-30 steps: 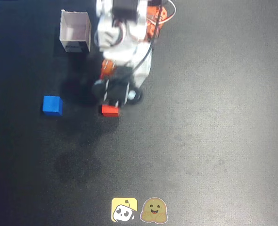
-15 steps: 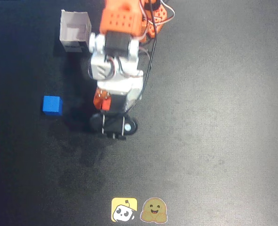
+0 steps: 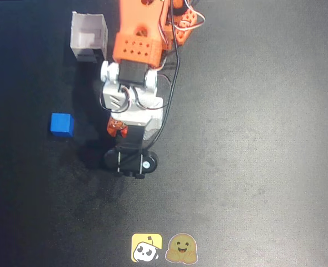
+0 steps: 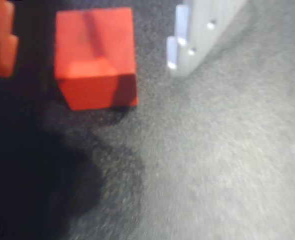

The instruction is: Put the red cube on top of the blue cube.

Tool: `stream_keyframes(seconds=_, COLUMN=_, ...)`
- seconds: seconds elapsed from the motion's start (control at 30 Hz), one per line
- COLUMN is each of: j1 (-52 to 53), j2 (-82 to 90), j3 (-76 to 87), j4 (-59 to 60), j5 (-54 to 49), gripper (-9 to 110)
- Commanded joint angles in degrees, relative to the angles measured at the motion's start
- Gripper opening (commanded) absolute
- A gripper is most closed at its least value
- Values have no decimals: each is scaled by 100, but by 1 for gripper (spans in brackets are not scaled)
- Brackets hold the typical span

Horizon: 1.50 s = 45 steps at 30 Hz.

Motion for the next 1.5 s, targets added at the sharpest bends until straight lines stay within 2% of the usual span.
stream_keyframes(seconds=0.0, j1=62, j2=-35, j3=62, j4=-149, j5=-26, gripper=24)
stream_keyframes(seconds=0.67, j1=114, j2=-308, j3=1230, j4=-1090, j5=-70, gripper=19)
stream_keyframes(seconds=0.93, j1=167, j2=-185, j3=1433, j4=-1178, j5=-70, gripper=4)
stream_keyframes(seconds=1.23, j1=220, j2=44, j3=1266, j4=-914, j5=-70, gripper=4)
stream_keyframes(seconds=1.47, j1=229, j2=677, j3=598, j4=44, j5=88, gripper=4)
